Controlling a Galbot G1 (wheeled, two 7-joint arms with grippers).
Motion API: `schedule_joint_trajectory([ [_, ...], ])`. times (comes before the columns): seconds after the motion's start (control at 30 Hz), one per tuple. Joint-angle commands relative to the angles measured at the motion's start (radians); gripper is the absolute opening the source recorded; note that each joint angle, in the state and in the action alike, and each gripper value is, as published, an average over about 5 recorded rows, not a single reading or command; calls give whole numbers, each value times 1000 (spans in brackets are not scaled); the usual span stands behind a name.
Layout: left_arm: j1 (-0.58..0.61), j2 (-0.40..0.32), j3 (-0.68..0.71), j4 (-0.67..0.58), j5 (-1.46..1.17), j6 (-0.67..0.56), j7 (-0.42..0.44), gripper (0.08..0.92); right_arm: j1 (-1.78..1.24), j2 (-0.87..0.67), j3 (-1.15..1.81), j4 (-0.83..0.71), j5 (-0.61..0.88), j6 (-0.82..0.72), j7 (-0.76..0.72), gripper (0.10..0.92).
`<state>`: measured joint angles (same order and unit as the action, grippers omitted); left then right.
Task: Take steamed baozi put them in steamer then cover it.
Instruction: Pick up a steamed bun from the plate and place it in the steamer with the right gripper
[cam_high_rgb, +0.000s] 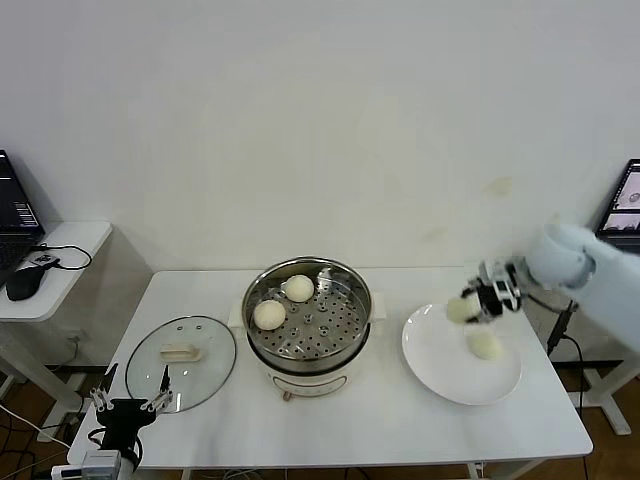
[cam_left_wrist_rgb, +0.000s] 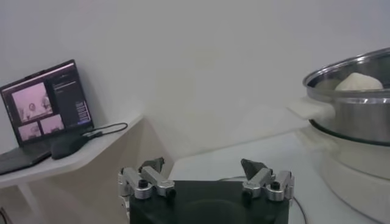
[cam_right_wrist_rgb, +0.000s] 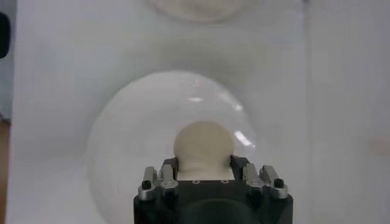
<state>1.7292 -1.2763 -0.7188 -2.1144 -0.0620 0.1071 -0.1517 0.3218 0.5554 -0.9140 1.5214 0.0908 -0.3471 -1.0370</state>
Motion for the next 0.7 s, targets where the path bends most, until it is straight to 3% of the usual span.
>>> schedule_joint_trajectory([
  [0.03,0,1,-2,3,-2,0,0,823,327,255,-173,-38,153,-14,40,551],
  [0.43,10,1,-37,10,-13,-4,0,823,255,543,-233,-109,165,99,78,555],
  [0.7,9,-4,-55,11,-23,-3,0,823,216,622,-330,-108,69,258,73,560],
])
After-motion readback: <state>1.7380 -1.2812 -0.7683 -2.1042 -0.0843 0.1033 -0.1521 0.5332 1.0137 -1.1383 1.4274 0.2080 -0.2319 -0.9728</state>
